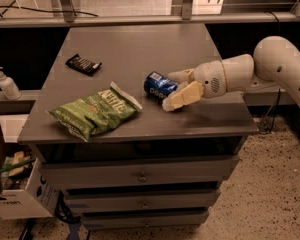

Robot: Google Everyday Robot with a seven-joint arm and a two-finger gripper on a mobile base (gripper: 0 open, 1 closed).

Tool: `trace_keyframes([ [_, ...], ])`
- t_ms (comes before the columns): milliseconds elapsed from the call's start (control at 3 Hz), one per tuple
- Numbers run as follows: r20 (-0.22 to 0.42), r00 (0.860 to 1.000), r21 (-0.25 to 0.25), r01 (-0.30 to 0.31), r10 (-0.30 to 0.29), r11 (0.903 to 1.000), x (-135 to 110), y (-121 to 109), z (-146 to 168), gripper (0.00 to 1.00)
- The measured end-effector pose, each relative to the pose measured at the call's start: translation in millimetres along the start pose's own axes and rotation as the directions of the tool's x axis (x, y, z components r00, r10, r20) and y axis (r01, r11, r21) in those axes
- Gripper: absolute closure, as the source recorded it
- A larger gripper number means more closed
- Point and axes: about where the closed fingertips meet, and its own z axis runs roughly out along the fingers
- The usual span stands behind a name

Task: Move pepsi can near green jalapeno chip bag

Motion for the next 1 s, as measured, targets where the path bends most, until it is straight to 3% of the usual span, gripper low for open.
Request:
trace_keyframes([
  [1000,0.096,0.995,-0.078,-0.021,0.028,0.9967,-24.5,10.7,-7.3,0.0],
])
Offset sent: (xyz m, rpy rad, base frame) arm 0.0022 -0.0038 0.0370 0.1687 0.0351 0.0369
